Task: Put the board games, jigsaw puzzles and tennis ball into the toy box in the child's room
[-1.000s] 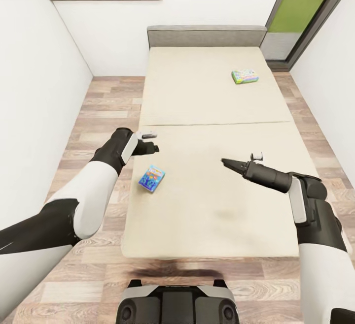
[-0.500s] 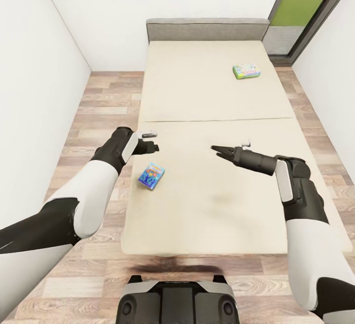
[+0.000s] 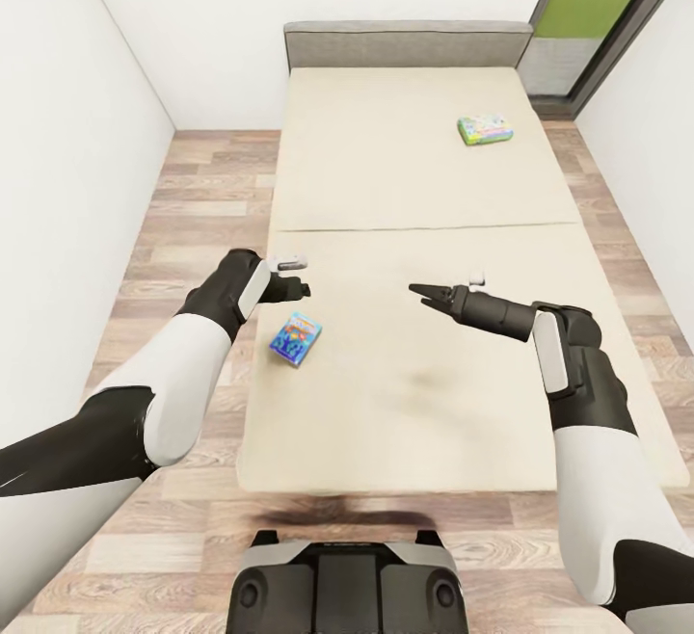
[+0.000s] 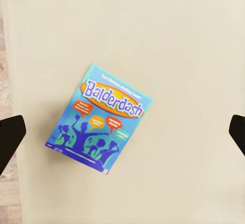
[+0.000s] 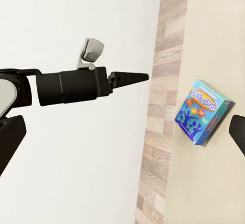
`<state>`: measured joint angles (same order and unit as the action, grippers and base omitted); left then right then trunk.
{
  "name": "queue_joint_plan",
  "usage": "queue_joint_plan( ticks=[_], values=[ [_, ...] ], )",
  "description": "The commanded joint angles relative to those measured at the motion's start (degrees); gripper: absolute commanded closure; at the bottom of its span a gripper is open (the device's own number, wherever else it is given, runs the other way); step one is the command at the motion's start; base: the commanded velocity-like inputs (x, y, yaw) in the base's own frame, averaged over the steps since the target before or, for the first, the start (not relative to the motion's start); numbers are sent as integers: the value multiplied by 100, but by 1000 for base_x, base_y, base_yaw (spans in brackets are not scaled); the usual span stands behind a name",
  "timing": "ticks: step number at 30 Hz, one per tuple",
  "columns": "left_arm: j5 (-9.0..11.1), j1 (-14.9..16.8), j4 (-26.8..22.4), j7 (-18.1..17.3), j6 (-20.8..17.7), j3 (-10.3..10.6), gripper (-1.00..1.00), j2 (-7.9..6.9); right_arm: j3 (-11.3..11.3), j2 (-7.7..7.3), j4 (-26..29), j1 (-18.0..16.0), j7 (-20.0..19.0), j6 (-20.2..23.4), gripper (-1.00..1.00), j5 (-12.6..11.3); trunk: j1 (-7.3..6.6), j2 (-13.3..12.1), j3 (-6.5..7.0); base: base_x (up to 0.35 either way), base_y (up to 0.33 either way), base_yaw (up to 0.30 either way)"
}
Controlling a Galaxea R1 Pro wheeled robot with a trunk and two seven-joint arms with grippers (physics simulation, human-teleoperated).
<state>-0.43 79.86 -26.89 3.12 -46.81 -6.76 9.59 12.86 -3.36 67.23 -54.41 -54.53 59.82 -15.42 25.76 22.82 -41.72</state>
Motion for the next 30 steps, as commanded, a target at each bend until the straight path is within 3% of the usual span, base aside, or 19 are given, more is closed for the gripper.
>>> queue_joint_plan(
  ticks=[1, 9, 13, 17, 23, 30],
  values=[
    [-1, 3, -5, 23, -24, -38, -100, 8, 6, 1, 9, -3, -33, 18, -100, 18, 3, 10, -17, 0, 0, 0],
    [-1, 3, -1, 26, -12, -36, -100, 8, -9, -25, 190, 52, -46, 18, -100, -30, 3, 10, -92, 0, 0, 0],
    [-7, 3, -1, 29, 12, -36, -100, 8, -17, -51, 580, 140, -73, 18, -100, -68, 3, 10, -130, 0, 0, 0],
    [-9, 3, -1, 27, 33, -36, -100, 8, -82, -69, 942, 212, -100, 18, -100, -262, 3, 10, -168, 0, 0, 0],
    [-3, 3, -19, 24, 46, -42, -100, 0, -281, -87, 1063, 235, -109, 18, -100, -562, 3, 10, -225, 0, 0, 0],
    [7, 12, -53, 29, 49, -46, -100, 7, -325, -98, 1091, 246, -110, 18, -100, -643, 3, 10, -291, 0, 0, 0]
  ],
)
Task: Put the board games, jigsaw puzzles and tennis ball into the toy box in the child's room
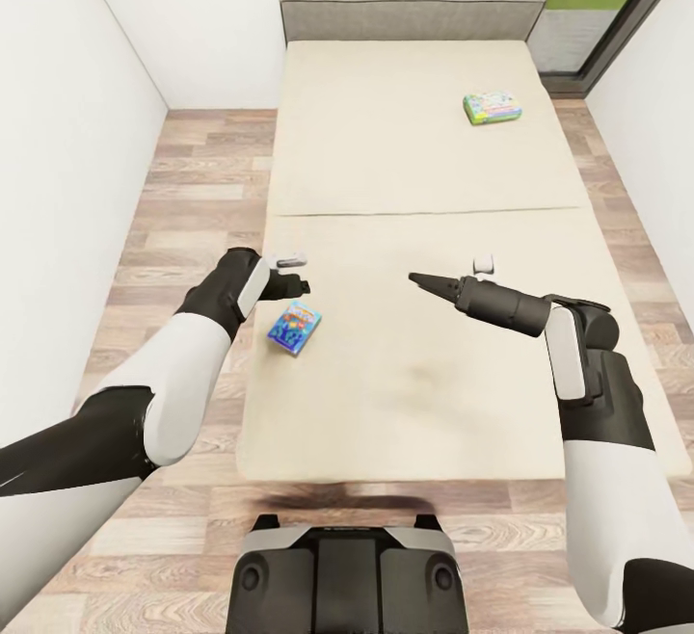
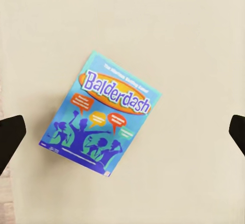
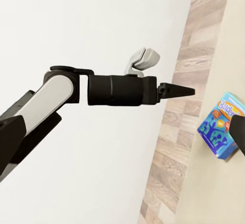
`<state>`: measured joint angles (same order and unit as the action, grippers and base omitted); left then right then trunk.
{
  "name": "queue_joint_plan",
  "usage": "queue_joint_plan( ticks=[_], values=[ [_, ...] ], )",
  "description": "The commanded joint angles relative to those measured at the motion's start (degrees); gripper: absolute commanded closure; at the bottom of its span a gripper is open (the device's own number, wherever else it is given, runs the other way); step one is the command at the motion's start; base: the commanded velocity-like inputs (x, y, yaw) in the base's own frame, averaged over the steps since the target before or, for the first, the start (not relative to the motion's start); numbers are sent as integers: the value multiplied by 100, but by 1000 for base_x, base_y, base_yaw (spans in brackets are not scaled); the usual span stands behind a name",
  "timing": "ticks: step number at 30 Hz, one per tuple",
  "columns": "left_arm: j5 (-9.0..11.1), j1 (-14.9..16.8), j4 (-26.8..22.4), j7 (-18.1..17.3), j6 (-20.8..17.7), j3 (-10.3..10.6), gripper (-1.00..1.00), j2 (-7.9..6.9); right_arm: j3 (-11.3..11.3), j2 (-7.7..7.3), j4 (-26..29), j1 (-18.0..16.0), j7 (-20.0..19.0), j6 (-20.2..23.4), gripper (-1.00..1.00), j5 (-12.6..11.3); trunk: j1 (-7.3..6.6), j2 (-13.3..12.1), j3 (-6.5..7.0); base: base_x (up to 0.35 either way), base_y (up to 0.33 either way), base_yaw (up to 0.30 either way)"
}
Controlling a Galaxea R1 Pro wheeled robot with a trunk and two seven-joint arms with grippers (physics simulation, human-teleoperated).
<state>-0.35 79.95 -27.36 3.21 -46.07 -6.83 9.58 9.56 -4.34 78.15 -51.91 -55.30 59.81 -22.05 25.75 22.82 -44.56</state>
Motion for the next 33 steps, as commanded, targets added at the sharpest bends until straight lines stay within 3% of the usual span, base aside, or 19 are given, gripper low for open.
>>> queue_joint_plan(
  ticks=[1, 17, 33],
  values=[
    [-1, 16, -9, 21, -25, -38, -100, 9, 1, 1, 1, 0, -33, 19, -100, 13, 3, 9, -16, 0, 0, 0],
    [5, 140, -43, 22, -25, -37, -100, -6, -8, -5, 15, 64, -33, 19, -100, -1, 3, 9, -167, 0, 0, 0],
    [20, 152, -457, 14, -74, -43, -100, -16, -7, -14, 16, 67, -33, 19, -100, -1, 3, 9, -318, 0, 0, 0]
  ],
)
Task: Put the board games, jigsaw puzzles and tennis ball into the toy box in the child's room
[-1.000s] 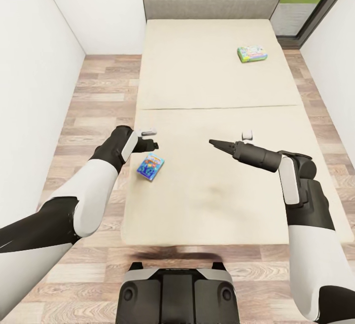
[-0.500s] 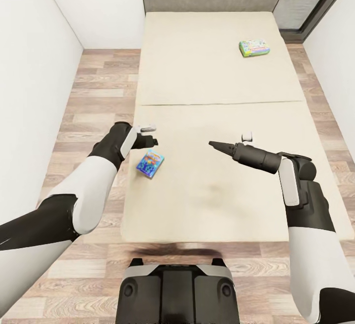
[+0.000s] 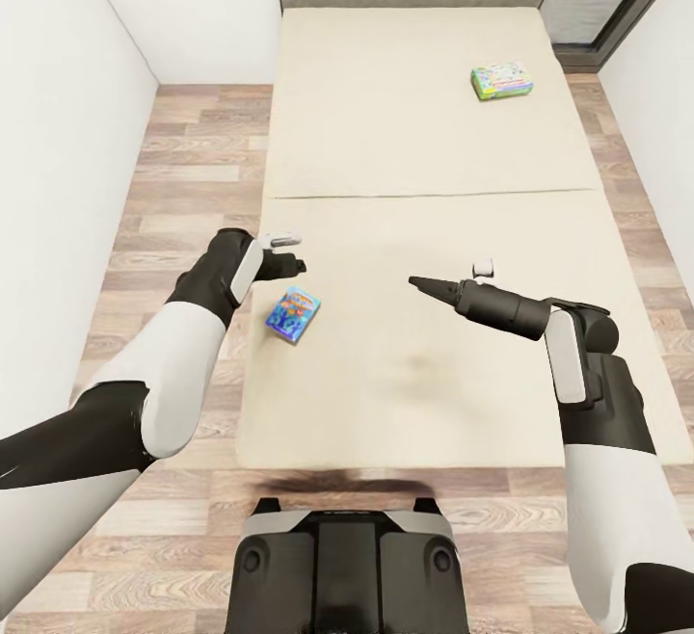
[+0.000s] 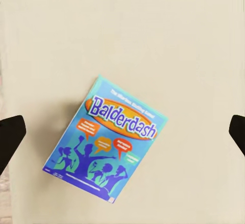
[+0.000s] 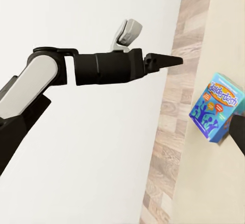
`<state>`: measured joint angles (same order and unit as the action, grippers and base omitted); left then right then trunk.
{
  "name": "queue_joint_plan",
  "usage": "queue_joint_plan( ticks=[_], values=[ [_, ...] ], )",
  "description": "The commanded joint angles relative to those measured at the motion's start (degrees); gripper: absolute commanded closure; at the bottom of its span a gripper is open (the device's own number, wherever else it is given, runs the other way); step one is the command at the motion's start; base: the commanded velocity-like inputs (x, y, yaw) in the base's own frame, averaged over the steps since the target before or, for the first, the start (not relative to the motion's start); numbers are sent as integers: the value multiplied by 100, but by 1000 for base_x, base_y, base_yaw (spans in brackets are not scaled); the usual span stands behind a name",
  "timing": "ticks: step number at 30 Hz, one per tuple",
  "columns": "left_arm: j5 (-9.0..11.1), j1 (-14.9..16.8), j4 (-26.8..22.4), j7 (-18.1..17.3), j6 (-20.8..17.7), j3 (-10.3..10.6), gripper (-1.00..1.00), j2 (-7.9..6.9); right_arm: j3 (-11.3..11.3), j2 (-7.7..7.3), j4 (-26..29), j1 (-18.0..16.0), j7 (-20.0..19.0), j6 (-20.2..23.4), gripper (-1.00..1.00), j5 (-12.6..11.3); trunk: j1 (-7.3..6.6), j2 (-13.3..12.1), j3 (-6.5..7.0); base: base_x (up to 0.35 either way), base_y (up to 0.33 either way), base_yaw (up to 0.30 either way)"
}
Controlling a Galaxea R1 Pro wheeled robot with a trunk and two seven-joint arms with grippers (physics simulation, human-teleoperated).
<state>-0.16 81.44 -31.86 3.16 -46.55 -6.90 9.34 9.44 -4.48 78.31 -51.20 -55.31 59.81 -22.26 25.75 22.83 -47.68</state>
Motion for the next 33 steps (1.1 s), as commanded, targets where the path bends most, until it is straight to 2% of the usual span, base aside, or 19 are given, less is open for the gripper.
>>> queue_joint_plan(
  ticks=[1, 6, 16, 33],
  values=[
    [-3, 3, -31, 18, -33, -37, -100, 11, 5, 0, 0, -4, -33, 19, -100, 20, 3, 9, -16, 0, 0, 0],
    [-9, 26, -114, 19, -94, -37, -100, 19, 5, -1, 0, -4, -33, 19, -100, 20, 3, 9, -63, 0, 0, 0],
    [-16, 266, -143, 25, -227, -39, -100, 23, 3, 0, -6, -4, -33, 19, -100, 20, 3, 9, -158, 0, 0, 0],
    [-11, 293, -142, 18, -249, -43, -100, 9, 5, -1, -6, 2, -33, 19, -100, 20, 3, 9, -318, 0, 0, 0]
  ],
)
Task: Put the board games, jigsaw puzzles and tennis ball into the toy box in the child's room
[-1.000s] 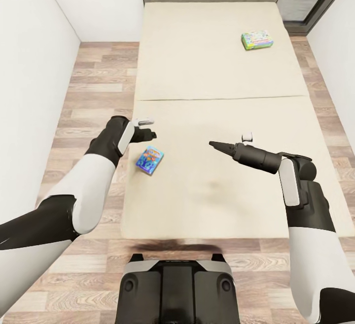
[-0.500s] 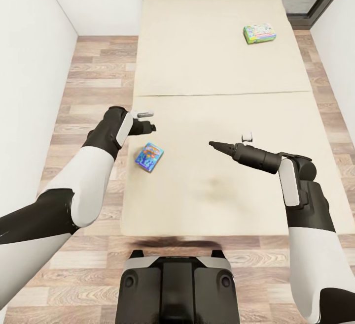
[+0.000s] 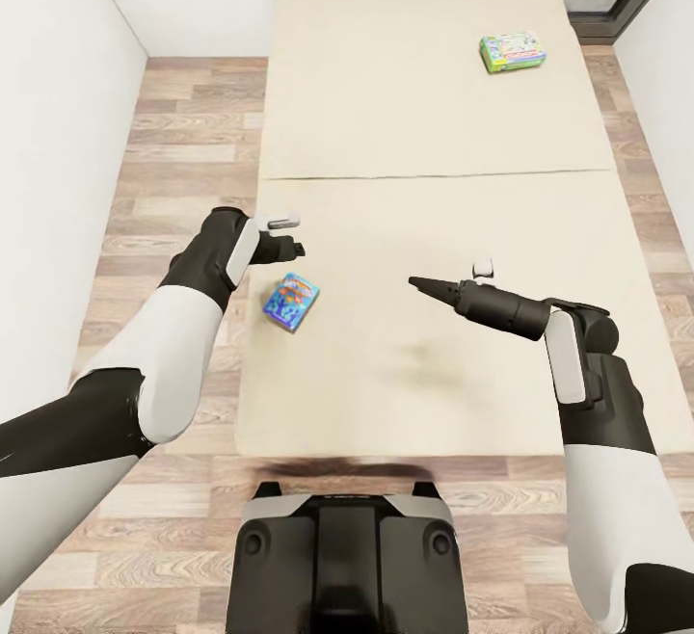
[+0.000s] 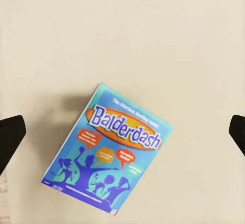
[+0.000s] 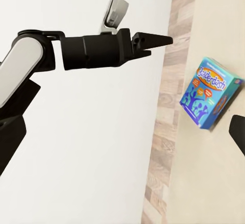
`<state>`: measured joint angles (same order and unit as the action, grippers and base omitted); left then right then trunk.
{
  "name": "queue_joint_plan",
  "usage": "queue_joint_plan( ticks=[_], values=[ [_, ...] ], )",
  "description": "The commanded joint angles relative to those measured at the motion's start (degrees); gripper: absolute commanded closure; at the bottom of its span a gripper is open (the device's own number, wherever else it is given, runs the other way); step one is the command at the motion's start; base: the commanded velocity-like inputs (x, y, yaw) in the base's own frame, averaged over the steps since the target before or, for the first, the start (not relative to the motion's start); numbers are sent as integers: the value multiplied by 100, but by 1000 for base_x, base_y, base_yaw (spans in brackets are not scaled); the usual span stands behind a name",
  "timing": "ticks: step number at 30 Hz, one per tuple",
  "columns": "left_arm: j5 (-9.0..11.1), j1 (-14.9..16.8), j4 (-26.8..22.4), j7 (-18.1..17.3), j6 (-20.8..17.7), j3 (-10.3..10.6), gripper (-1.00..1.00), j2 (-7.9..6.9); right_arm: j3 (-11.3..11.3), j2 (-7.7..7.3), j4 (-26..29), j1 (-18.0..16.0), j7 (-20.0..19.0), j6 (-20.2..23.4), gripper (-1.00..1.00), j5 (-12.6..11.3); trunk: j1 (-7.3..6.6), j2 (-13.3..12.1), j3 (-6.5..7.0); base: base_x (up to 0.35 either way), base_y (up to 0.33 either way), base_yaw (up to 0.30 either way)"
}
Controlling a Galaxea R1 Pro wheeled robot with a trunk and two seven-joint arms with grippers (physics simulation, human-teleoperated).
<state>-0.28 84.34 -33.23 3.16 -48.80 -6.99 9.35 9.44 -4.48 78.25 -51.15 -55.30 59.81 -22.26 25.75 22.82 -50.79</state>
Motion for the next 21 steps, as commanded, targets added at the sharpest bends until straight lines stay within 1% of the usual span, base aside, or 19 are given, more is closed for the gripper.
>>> queue_joint_plan(
  ticks=[1, 21],
  values=[
    [3, 3, -6, 18, -24, -36, -100, 8, 5, 0, -1, -3, -33, 19, -100, 20, 3, 9, -16, 0, 0, 0],
    [16, 4, -8, 4, -22, -30, -100, -4, 5, 1, -3, -7, -33, 19, -100, 20, 3, 9, -205, 0, 0, 0]
  ],
)
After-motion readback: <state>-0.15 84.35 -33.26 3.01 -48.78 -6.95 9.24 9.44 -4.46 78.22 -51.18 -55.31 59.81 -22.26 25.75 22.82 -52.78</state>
